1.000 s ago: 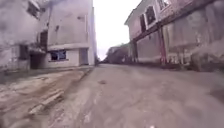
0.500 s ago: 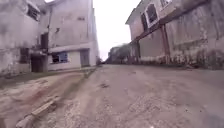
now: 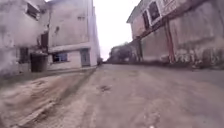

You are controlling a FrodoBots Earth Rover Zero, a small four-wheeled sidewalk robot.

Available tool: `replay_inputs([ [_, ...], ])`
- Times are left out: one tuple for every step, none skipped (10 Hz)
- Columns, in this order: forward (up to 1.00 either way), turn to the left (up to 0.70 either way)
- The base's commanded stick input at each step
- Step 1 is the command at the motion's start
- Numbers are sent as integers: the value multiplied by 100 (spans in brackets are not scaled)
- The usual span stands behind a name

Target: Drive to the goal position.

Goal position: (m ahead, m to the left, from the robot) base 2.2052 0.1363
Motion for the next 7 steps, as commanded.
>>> replay_inputs([
  [50,0],
  [50,0],
  [50,0],
  [50,0],
  [50,0],
  [50,50],
  [50,49],
])
